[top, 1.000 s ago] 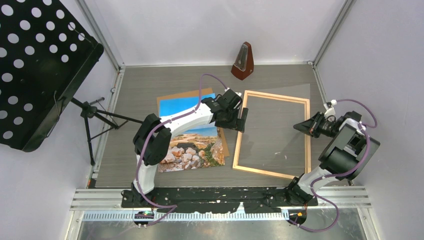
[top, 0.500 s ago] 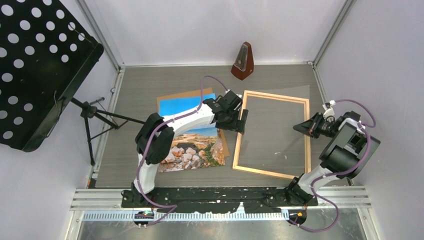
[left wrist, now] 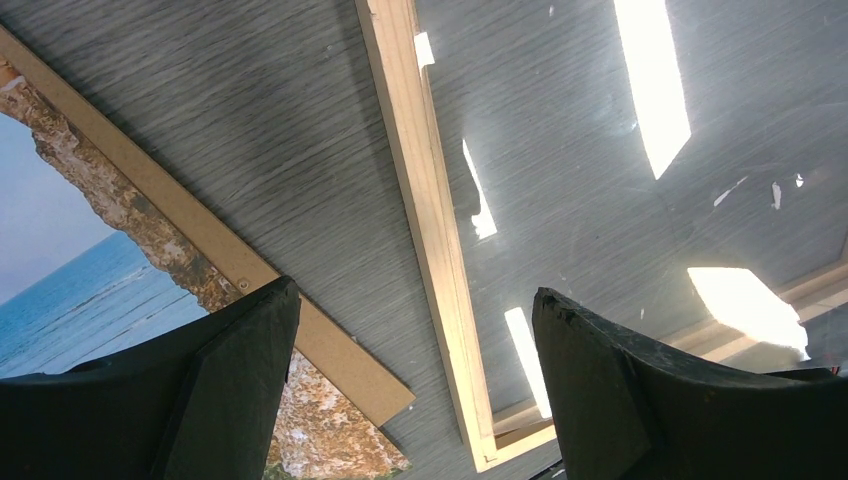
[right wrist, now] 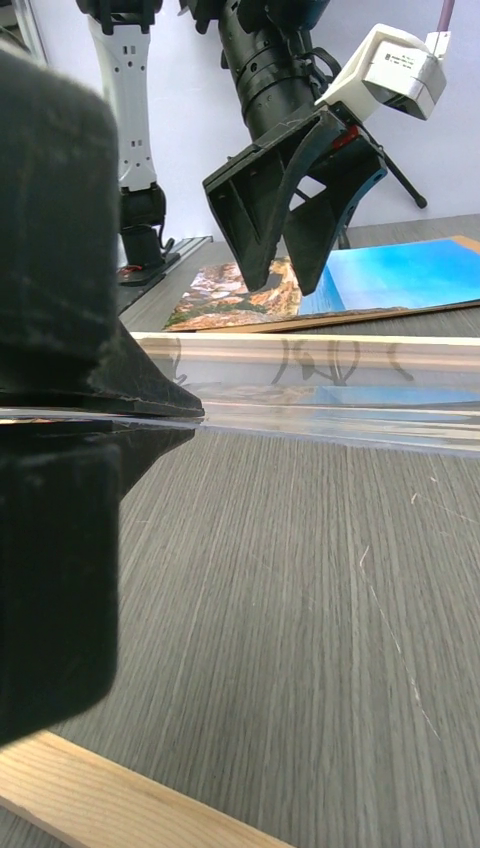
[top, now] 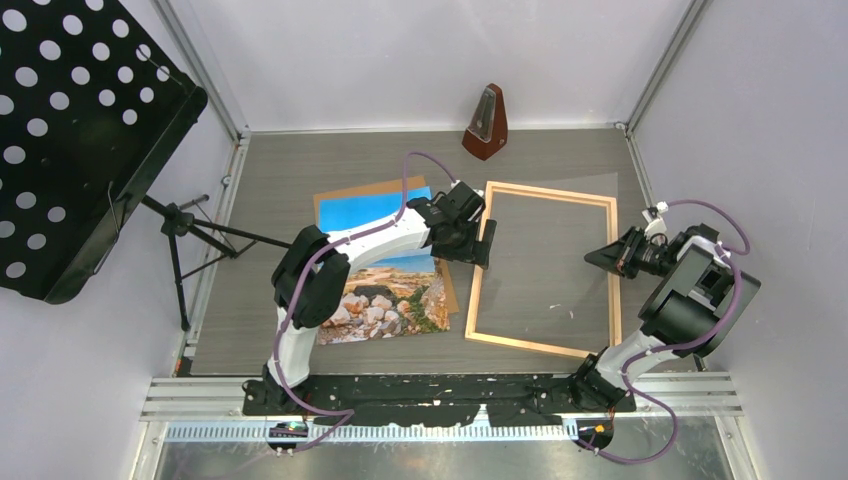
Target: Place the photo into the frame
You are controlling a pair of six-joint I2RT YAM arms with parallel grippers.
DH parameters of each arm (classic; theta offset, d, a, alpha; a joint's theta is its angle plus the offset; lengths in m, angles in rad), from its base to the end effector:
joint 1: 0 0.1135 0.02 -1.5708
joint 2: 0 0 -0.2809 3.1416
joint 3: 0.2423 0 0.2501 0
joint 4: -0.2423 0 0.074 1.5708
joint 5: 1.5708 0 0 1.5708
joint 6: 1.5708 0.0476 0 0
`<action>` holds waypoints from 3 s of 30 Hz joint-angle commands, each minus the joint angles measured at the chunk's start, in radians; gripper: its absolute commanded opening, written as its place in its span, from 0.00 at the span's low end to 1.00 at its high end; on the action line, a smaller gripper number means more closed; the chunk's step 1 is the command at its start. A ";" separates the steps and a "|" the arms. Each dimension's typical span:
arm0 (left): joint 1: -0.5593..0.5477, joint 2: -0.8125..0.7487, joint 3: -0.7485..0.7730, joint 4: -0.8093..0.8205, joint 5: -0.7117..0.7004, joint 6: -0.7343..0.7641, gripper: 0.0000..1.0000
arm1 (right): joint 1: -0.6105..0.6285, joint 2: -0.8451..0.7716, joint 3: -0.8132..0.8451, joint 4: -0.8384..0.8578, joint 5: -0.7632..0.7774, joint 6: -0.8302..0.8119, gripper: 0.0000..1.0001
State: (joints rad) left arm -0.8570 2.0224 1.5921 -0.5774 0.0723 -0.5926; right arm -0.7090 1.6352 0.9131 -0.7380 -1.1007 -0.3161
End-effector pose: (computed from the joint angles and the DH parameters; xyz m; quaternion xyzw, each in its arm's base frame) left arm 0.2941 -0.3448 0.2168 0.1365 0.9503 -0.2101 0.1848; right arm 0.2329 -0.1439 0.1834 0.1377 0.8403 0.4320 0.2972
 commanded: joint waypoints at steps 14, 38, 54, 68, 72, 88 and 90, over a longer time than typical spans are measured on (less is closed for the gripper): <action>0.001 -0.013 0.009 0.027 -0.006 0.017 0.87 | 0.008 -0.017 0.058 -0.107 -0.004 -0.095 0.06; 0.001 -0.011 0.014 0.024 -0.002 0.019 0.87 | 0.006 0.005 0.090 -0.147 0.009 -0.135 0.06; 0.001 -0.008 0.015 0.021 -0.002 0.020 0.86 | 0.007 0.020 0.076 -0.145 -0.008 -0.119 0.06; 0.001 -0.009 0.014 0.024 -0.006 0.022 0.87 | 0.006 0.026 0.060 -0.149 -0.045 -0.070 0.06; 0.001 -0.010 0.013 0.024 -0.007 0.021 0.86 | 0.004 0.031 0.062 -0.156 -0.056 -0.061 0.06; 0.001 -0.014 0.010 0.027 -0.017 0.030 0.87 | -0.009 0.056 0.081 -0.217 -0.110 -0.090 0.06; 0.001 -0.016 0.010 0.028 -0.020 0.033 0.86 | -0.010 0.049 0.081 -0.218 -0.111 -0.087 0.06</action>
State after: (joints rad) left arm -0.8570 2.0224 1.5921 -0.5770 0.0711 -0.5842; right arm -0.7162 1.6958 0.9722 -0.9215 -1.1687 -0.3904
